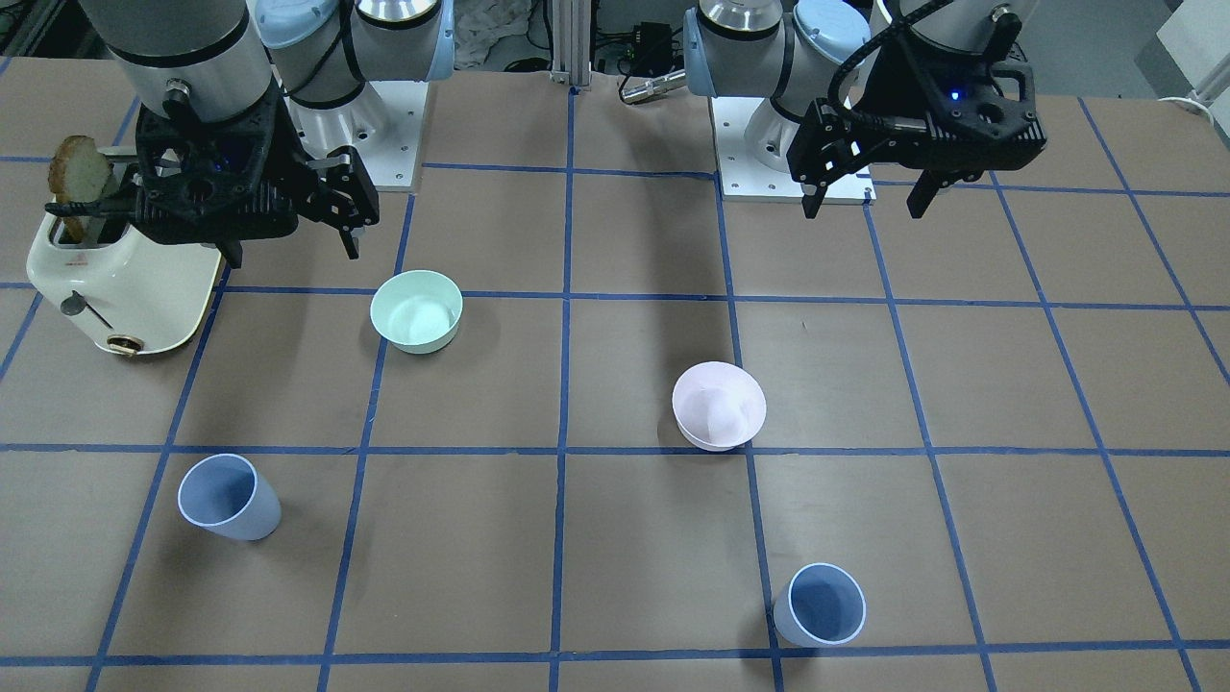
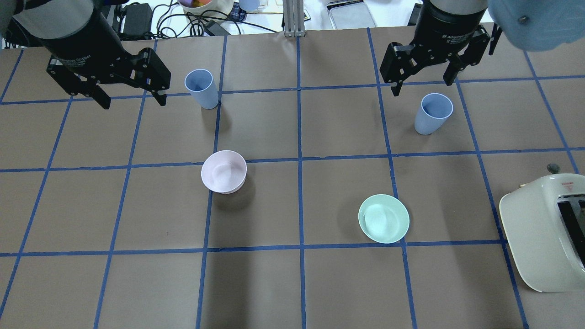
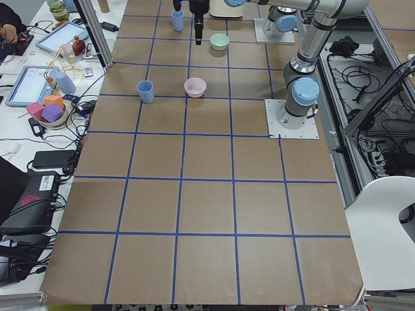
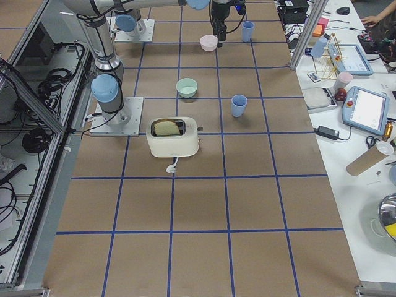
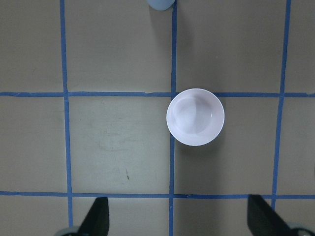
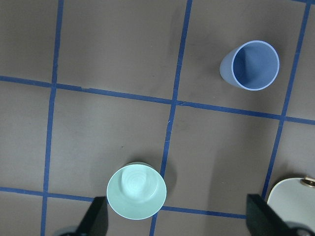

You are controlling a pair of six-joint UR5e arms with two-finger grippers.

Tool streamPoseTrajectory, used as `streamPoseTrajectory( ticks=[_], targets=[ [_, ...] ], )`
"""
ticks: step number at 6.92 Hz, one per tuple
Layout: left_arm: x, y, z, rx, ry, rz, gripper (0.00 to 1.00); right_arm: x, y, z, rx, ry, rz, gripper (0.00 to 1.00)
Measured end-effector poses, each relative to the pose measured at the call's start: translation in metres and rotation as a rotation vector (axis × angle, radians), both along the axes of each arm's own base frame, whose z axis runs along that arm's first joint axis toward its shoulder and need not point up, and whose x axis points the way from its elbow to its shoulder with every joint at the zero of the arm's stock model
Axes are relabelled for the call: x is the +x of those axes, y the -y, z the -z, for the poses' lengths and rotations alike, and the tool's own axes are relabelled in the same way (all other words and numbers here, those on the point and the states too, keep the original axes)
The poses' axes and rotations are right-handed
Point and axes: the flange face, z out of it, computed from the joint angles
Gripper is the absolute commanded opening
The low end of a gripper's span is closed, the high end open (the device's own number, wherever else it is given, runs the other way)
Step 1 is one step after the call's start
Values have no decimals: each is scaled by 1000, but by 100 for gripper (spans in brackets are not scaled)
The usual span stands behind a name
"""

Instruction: Stack blue cups with both arms

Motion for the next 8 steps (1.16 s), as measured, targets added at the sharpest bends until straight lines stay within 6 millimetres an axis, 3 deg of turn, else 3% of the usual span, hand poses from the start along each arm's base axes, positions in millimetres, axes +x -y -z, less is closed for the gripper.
streamPoseTrajectory(
  ticks=[6,7,8],
  targets=[
    [1,3,2,3,0,-1,100,0,0,2,5,-1,-1,100],
    [2,12,8,4,-3,-1,100,-1,0,3,8,-2,-2,100],
    [2,37,26,-10,-17,5,100,-1,-1,4,10,-2,-3,100]
  ],
)
